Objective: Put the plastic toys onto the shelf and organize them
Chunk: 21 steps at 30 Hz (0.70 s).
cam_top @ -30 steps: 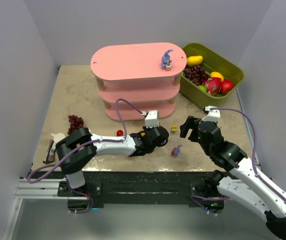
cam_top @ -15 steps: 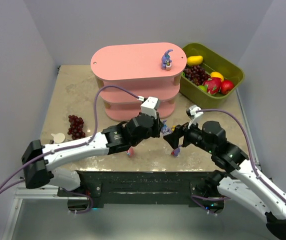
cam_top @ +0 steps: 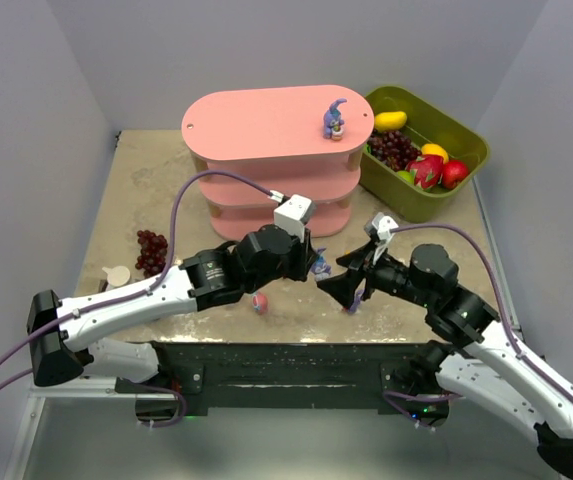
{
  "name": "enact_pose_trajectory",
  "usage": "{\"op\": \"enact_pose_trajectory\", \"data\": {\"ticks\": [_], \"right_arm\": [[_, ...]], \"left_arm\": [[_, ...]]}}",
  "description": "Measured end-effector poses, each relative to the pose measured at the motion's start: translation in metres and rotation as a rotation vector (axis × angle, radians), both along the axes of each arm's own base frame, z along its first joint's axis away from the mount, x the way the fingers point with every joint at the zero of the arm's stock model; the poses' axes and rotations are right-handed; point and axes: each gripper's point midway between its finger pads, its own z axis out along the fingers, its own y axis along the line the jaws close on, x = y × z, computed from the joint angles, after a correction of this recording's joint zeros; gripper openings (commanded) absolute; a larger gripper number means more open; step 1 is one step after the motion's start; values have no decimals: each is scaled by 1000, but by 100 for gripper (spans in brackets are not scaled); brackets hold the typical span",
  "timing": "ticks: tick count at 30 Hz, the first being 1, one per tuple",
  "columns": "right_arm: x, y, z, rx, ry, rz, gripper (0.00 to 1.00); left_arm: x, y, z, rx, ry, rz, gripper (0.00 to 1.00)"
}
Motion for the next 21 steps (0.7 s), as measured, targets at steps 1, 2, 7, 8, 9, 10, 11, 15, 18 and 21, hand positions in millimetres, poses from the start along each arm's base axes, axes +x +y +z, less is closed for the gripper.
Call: {"op": "enact_pose_trajectory", "data": {"ticks": [1, 2, 7, 8, 9, 10, 11, 15, 18, 21], "right_arm": [[-1, 3, -2, -7, -1, 9, 82], [-2, 7, -5, -21, 2, 23, 82], [-12, 30, -26, -111, 0, 75, 80], [-14, 34, -28, -122, -7, 83, 80], [-13, 35, -29, -127, -14, 82, 80], [-11, 35, -29, -133, -23, 70, 79], [-9, 35, -29, -133, -30, 59, 79], [-1, 32, -23, -128, -60, 15, 79], [4, 28, -21, -135, -81, -21, 79], [9, 23, -19, -144, -97, -52, 80]], "left_arm": [[-1, 1, -1, 9, 4, -1, 0], [-2, 3, -1, 14, 5, -4, 0], [-5, 11, 4, 20, 3, -7, 0], [-7, 12, 4, 23, 6, -11, 0], [-8, 14, 4, 28, 9, -12, 0], [-8, 15, 3, 30, 11, -14, 0], [-8, 15, 4, 30, 12, -15, 0], [-9, 16, 8, 18, 8, -17, 0], [-11, 19, 11, 15, 7, -18, 0], [-14, 21, 15, 4, 5, -30, 0]]}}
